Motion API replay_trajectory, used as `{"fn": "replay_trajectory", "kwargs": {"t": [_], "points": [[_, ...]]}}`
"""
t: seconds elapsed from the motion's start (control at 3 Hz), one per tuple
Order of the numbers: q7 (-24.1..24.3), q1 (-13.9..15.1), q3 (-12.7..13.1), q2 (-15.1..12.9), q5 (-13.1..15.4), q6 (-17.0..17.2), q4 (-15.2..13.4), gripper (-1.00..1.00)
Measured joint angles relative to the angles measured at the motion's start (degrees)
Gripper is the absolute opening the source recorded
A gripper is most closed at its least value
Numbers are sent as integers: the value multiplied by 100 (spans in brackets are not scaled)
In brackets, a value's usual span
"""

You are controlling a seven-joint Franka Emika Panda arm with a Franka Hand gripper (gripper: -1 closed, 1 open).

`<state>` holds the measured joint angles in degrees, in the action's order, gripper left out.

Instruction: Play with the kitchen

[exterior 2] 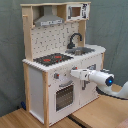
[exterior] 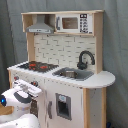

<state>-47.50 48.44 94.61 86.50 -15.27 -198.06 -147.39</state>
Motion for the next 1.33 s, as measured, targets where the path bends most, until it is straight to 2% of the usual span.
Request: {"fn": "replay_trajectory", "kwargs": {"t": [1.33], "points": [[-2365, -14, 1, 0, -1, 17, -36, -100]]}}
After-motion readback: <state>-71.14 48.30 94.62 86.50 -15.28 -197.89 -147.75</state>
